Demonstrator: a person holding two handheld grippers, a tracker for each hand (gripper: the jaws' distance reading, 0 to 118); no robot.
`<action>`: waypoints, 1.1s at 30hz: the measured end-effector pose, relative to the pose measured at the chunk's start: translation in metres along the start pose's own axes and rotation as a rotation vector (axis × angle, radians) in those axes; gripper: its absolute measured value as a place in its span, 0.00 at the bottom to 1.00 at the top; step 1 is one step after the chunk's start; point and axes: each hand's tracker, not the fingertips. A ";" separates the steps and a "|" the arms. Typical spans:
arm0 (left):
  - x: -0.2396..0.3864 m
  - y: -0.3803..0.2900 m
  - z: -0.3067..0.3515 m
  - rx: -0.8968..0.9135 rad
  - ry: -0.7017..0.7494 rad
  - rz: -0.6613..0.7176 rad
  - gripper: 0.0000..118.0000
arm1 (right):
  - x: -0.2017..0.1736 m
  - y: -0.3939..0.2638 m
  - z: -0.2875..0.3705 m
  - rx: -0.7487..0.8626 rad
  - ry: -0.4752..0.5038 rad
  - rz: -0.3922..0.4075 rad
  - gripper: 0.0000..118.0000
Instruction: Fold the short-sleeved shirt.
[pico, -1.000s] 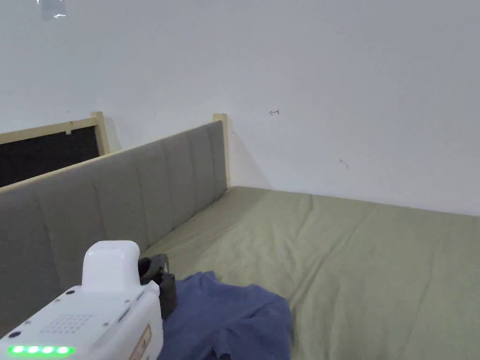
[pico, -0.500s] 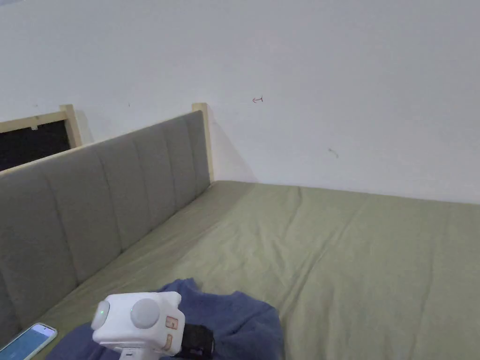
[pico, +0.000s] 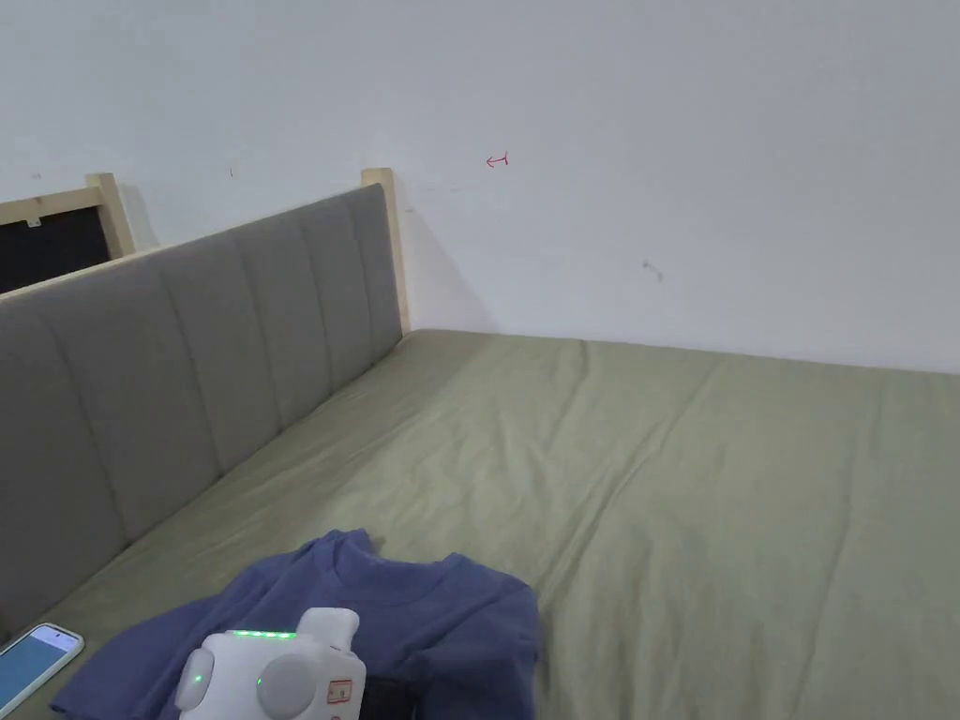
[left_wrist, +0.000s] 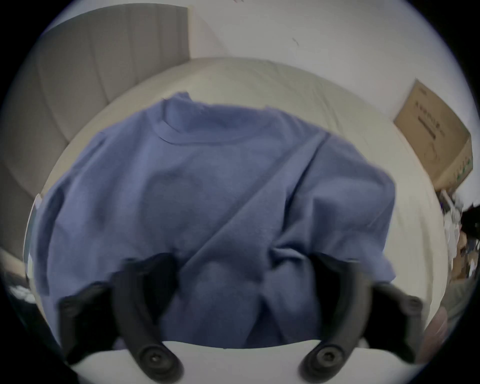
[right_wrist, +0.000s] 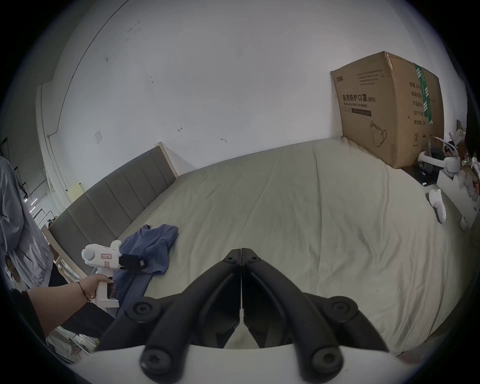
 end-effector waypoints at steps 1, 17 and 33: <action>-0.003 0.001 0.009 0.026 -0.019 0.043 0.59 | 0.000 0.000 0.002 -0.003 0.001 -0.002 0.00; 0.075 0.082 0.248 0.535 -0.173 -0.239 0.03 | 0.022 0.036 0.072 0.162 -0.010 -0.024 0.00; 0.412 0.088 0.233 0.216 -0.680 -0.487 0.03 | 0.095 0.042 0.156 0.316 -0.146 -0.136 0.00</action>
